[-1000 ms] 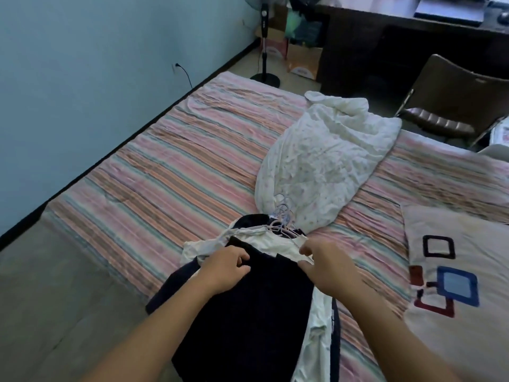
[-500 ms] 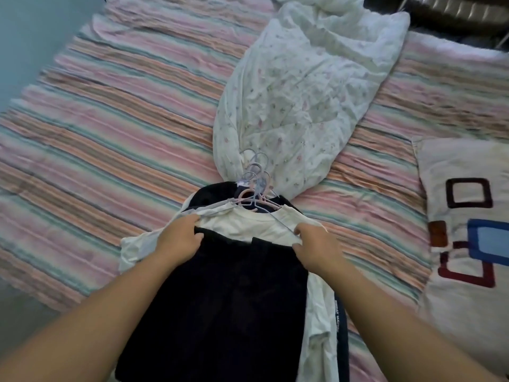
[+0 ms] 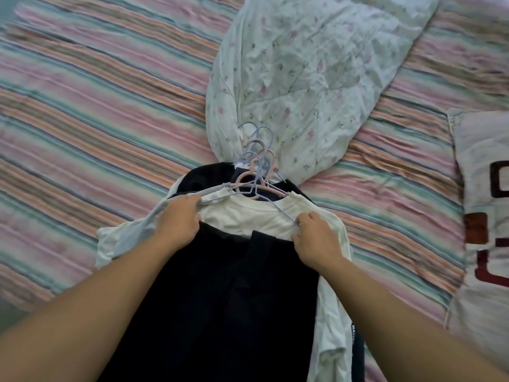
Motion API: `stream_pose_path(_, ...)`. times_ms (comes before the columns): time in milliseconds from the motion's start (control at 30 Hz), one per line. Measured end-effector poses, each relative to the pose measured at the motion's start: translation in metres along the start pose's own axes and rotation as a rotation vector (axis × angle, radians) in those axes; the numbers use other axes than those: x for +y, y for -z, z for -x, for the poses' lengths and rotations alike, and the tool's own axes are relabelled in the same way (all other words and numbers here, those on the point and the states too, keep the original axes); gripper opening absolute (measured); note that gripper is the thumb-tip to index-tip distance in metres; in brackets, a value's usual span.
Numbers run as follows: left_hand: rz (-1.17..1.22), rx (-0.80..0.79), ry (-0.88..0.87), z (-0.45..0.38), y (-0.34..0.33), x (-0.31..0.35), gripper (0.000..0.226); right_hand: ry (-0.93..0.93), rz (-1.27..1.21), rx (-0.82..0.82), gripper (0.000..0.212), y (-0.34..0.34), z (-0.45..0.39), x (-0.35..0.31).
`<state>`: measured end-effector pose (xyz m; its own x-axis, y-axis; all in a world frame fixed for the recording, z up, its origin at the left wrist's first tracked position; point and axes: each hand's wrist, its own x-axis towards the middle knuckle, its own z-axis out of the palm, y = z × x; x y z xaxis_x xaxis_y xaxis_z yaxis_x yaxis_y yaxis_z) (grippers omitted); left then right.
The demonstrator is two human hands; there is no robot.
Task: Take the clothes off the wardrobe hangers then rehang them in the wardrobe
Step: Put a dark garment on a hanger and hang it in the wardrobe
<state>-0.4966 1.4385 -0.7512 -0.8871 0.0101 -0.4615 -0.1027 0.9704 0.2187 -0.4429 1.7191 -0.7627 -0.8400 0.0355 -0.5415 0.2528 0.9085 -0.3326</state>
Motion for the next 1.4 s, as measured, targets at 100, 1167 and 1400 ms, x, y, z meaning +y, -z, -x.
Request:
stream_pose_path(100,0.053,0.034,0.016,0.002,-0.003,-0.003,0.038,-0.022,-0.037,0.012,0.008,0.000,-0.005,-0.002)
stream_pose_path(1167,0.581,0.486,-0.033,0.238,0.166,-0.040,0.034,0.388,-0.398,0.328,0.006,0.117,0.212,-0.129)
stream_pose_path(1400,0.666,0.488,-0.067,0.350,0.205,-0.071,0.024,0.594,-0.453,0.333,0.006,0.128,0.305,-0.194)
